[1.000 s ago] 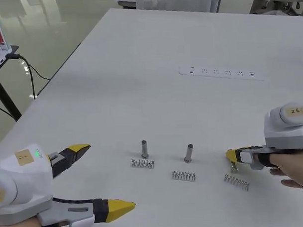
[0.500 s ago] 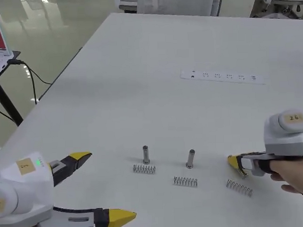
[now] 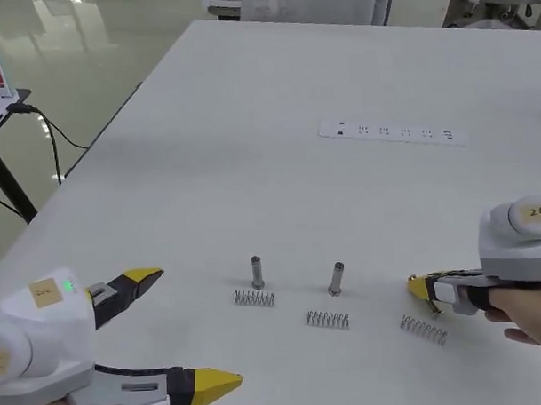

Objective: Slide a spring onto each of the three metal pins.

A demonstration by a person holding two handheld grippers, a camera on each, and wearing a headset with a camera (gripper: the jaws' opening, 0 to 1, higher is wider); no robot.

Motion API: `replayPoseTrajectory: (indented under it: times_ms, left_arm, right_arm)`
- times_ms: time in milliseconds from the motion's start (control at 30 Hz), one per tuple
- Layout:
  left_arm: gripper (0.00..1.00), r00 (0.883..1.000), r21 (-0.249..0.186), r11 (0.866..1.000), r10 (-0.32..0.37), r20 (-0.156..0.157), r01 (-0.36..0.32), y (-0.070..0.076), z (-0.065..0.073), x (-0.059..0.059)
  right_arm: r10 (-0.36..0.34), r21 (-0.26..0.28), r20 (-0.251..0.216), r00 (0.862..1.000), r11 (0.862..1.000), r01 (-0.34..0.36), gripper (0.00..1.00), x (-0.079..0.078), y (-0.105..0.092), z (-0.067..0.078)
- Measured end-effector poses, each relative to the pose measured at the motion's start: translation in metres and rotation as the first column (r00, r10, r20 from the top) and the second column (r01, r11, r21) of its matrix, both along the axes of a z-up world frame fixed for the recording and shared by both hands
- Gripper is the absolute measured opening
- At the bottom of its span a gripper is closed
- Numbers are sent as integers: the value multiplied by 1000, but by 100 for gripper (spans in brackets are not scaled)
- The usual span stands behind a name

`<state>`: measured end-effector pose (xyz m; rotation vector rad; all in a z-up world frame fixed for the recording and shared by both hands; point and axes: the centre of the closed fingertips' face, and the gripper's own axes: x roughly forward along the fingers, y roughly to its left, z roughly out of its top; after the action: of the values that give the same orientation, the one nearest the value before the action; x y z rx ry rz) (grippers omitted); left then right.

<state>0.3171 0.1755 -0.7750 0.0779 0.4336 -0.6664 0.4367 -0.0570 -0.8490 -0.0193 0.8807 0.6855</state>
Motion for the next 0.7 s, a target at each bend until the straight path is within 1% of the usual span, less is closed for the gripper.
replayPoseTrajectory:
  times_ms: [133, 300, 700]
  left_arm:
    - [96, 1000, 0, 1000, -3, -6, 3, 0, -1, -1]
    - [96, 1000, 0, 1000, 0, -4, 0, 0, 0, 0]
    - [96, 1000, -1, 1000, -3, -4, 3, -3, -1, 0]
  right_arm:
    - [1, 8, 8, 1000, 1000, -1, 5, -1, 0, 3]
    - [-6, 24, 16, 1000, 1000, 6, 5, -2, -1, 8]
    - [-2, 61, 88, 996, 998, -3, 5, 4, 1, 24]
